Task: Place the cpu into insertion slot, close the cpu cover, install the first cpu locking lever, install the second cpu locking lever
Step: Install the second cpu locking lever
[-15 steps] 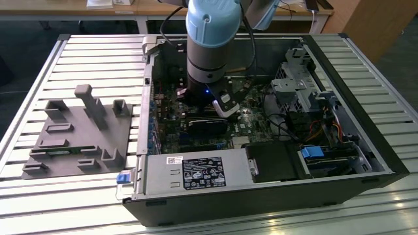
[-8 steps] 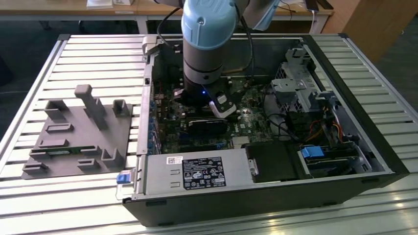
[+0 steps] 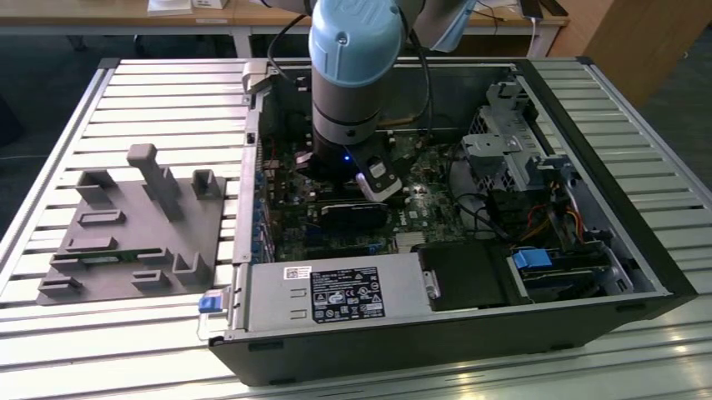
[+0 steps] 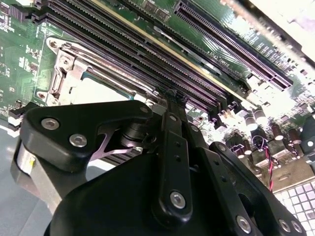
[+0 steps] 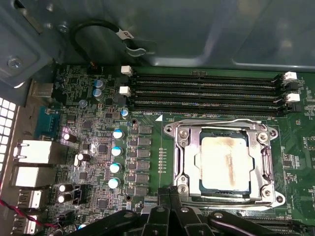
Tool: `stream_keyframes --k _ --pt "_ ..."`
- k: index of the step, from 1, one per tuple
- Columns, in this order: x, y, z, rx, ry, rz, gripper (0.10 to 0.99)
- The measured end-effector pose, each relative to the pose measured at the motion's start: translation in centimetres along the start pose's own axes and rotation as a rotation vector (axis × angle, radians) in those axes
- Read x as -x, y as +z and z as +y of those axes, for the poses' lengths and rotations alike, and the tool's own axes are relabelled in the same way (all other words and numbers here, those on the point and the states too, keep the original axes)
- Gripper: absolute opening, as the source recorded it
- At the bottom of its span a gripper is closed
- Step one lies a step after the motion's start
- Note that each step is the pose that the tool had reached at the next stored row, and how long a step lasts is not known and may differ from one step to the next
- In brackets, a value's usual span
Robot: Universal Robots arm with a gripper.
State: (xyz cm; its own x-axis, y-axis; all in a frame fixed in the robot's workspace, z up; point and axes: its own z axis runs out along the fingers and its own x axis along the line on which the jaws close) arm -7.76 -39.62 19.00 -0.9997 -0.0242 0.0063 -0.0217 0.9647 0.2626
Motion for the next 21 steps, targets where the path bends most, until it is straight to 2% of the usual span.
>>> stream_keyframes --k 21 --pt "-0.01 -0.09 0.25 -0.004 0.0 0.0002 0.106"
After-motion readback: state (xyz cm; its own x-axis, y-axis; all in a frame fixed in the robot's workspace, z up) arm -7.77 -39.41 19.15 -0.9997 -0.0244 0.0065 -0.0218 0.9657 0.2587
